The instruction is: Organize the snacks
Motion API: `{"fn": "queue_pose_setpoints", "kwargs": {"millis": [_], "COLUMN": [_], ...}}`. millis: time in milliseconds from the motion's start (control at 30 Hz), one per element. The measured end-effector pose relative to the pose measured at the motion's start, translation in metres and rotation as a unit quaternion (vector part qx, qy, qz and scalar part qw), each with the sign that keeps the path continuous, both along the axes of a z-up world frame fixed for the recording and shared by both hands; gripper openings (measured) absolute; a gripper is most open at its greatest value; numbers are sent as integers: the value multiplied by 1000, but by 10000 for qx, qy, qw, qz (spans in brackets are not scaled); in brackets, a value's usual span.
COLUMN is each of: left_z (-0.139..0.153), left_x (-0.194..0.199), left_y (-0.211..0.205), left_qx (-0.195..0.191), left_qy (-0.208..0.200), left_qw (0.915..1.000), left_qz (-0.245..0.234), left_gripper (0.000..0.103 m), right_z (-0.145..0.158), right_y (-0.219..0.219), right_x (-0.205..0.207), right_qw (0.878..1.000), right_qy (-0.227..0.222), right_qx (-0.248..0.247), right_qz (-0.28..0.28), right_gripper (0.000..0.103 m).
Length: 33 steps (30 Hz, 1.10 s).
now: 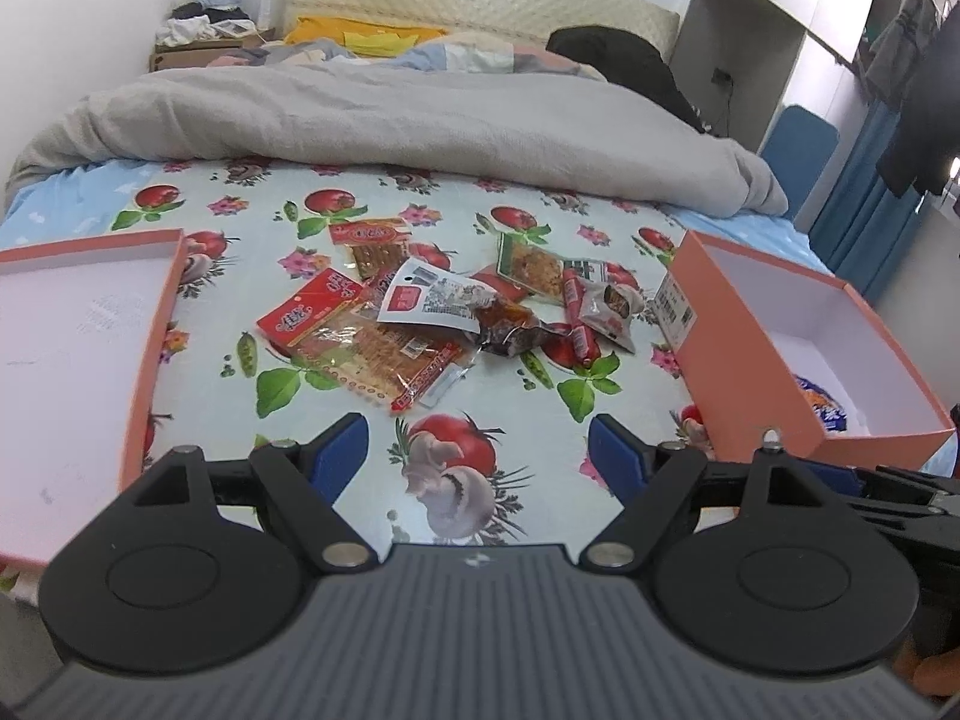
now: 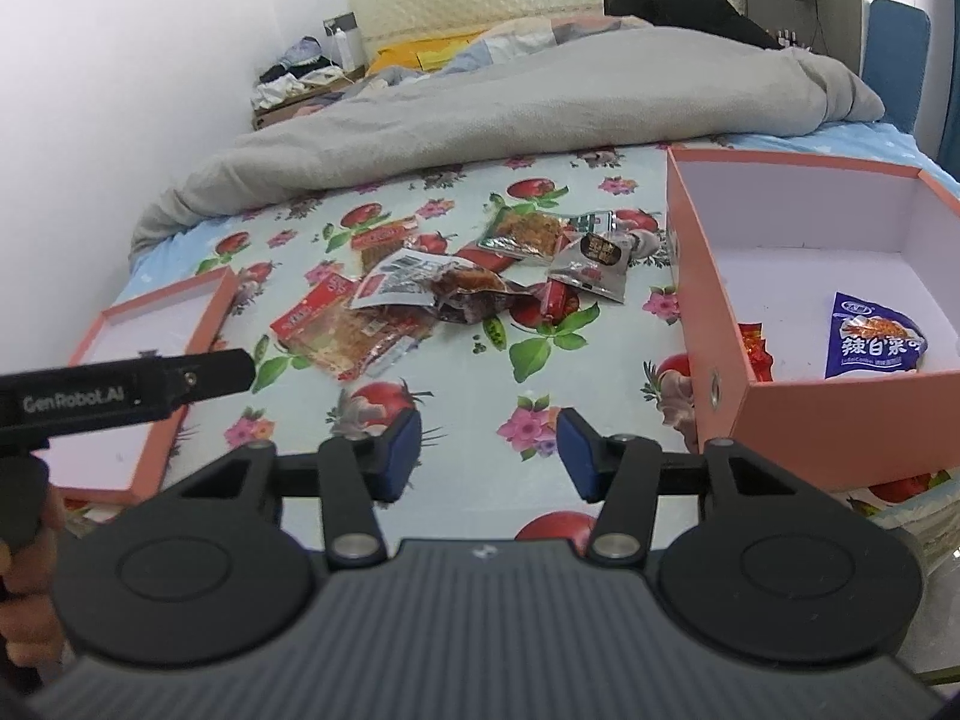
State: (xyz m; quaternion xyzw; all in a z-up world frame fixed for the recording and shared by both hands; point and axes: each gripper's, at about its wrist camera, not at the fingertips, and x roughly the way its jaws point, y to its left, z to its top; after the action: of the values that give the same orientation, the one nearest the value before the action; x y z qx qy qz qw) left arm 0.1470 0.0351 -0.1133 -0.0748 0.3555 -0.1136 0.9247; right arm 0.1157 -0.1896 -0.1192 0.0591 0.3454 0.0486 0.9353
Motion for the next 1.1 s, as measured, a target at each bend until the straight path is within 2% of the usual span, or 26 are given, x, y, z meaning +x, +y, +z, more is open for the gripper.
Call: {"fn": "queue_pose_setpoints", "kwargs": {"millis": [333, 533, 767, 1100], "left_z": [-30, -51, -70, -96], "left_x": [54, 82, 119, 171], "left_y": [-14, -28, -42, -69], "left_qx": [245, 521, 976, 1399], "left_qy": [44, 139, 152, 132], "left_qw": [9992, 9967, 9909, 9802], "left_qz": [-326, -615, -917, -1396], "left_gripper": [84, 84, 84, 84], "right_z": [-22, -36, -48, -63], "right_y": [-5, -7, -13, -25], "right_x": [44, 74, 112, 168], "right_qw": [9999, 9991, 9977, 9945], "right_qy": [119, 321, 460, 675], "right_qx": [-51, 102, 213, 381], "right_qz": [-110, -258, -460, -702], "right_gripper": [46, 42, 38, 36]}}
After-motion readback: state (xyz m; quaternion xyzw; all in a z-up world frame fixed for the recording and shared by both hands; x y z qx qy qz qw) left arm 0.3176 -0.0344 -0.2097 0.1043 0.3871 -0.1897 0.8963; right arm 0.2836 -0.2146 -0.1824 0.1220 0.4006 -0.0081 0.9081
